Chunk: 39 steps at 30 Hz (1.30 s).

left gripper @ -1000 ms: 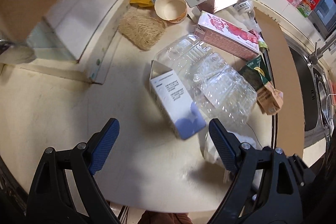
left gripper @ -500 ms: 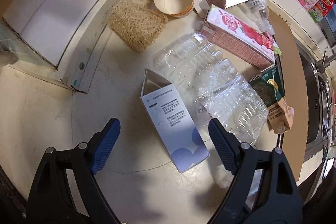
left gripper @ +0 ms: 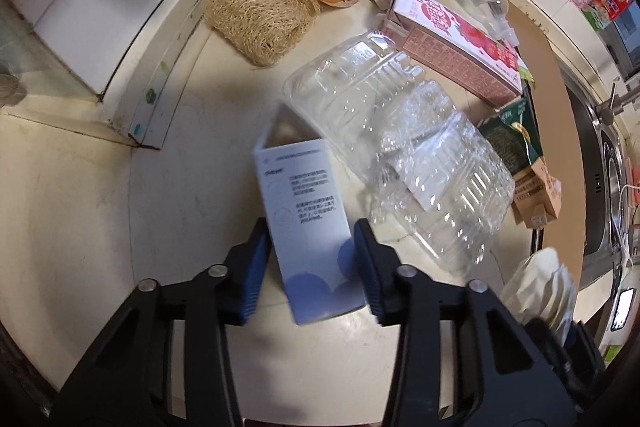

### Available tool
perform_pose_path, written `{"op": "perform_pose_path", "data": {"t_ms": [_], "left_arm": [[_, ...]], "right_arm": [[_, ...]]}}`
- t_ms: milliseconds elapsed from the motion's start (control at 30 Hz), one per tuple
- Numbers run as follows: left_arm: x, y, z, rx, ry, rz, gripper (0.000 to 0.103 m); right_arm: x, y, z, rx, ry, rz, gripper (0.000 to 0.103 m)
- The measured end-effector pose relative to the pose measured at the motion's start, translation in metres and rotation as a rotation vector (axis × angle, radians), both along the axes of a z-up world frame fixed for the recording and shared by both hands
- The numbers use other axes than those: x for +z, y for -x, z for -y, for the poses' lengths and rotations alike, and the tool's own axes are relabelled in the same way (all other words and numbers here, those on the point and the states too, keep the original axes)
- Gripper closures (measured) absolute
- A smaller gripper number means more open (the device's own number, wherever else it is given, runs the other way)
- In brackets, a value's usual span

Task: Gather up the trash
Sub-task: 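Grasp the white-and-blue carton with the left gripper while the right gripper grasps the white tissue, then carry the carton and tissue down over the black trash bin with both grippers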

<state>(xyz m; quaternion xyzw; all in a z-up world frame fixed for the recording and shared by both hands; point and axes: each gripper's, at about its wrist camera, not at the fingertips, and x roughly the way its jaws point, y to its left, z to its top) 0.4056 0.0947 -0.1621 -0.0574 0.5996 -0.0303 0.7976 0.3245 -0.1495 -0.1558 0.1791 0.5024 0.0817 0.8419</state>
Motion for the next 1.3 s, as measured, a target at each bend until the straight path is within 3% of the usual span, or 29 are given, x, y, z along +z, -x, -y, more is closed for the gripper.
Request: {"op": "perform_pose_path", "data": {"t_ms": [267,467,700,900,1100,1300], "left_arm": [[0.019,0.037,-0.013,0.011,0.031,0.031,0.072],[0.051,0.078,-0.020,0.009,0.020,0.105,0.072],[0.095,0.139,0.002,-0.022,0.001,0.190,0.072],[0.114,0.207,0.031,-0.046,0.013,0.238,0.072],[0.108,0.274,0.050,-0.035,0.052,0.224,0.072],[0.070,0.330,0.062,-0.034,0.039,0.198,0.072]], "right_arm": [[0.009,0.026,0.002,-0.001,-0.002,0.009,0.056],[0.020,0.059,-0.002,0.033,-0.007,0.035,0.056],[0.045,0.116,0.005,0.082,-0.052,0.088,0.056],[0.067,0.171,0.019,0.123,-0.056,0.119,0.056],[0.082,0.230,0.033,0.189,-0.032,0.138,0.056],[0.074,0.280,0.044,0.234,-0.016,0.111,0.056]]}}
